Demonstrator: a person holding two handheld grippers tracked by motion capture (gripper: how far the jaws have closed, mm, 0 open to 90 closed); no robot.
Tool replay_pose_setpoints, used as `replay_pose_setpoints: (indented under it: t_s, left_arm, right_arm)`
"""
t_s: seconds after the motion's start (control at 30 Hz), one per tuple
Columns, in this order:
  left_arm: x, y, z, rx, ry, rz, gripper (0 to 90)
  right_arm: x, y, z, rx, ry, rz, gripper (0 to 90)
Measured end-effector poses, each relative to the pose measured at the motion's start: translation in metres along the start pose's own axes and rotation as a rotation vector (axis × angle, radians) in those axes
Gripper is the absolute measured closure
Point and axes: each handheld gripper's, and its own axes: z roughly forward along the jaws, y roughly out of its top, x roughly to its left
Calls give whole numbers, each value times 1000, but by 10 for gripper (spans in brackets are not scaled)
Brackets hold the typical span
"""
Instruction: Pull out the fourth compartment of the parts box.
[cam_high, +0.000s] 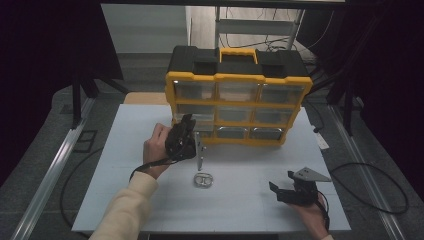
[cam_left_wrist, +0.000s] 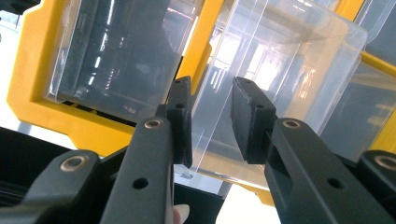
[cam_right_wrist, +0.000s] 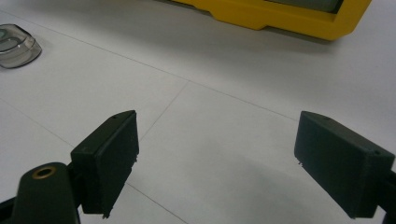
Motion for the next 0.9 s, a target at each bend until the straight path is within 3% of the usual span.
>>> replay_pose_setpoints:
  t_s: [0.9]
  left_arm:
    - [0, 0, -6, -8, -3, 3, 699]
  right_arm:
    - [1, 0, -1, -12, 13, -5, 147]
